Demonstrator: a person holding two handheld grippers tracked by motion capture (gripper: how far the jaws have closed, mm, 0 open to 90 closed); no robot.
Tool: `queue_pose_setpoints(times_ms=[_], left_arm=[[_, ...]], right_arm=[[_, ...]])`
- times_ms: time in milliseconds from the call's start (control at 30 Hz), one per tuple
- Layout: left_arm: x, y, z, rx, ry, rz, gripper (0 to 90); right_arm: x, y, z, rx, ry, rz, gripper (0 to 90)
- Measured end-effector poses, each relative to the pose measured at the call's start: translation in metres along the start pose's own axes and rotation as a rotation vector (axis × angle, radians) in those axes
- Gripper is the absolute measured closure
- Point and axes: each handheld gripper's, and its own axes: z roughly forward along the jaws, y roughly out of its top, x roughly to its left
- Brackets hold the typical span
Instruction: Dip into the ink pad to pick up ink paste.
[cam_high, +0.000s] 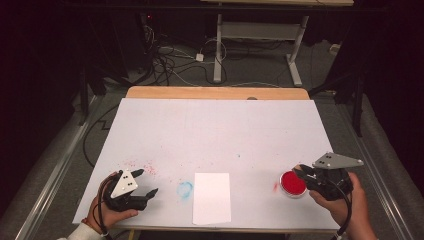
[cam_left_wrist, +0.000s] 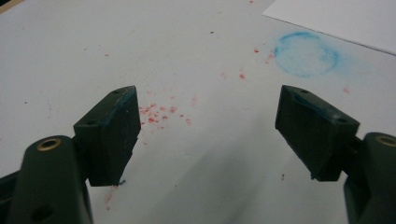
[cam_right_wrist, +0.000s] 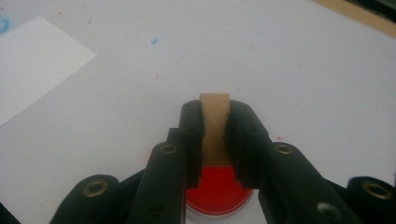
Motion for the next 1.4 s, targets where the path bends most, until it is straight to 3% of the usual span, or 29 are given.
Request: queue_pose_setpoints(times_ms=[400,733,1400], left_arm=[[0.0,-0.001,0.0,0.007,-0.004,0.005,21.5],[0.0,0.0,0.001,0.009,-0.014,0.009,21.3],[-0.002,0.0,0.0,0.011,-0.012,0.016,21.3]], right_arm=[[-0.003,-0.018,0.034,0.129,0.02,0.028,76.4],[-0.004,-0.03,0.052,0.195,0.025,0.029,76.4],[0.0,-0.032,0.054,0.19,0.007,0.003,76.5]])
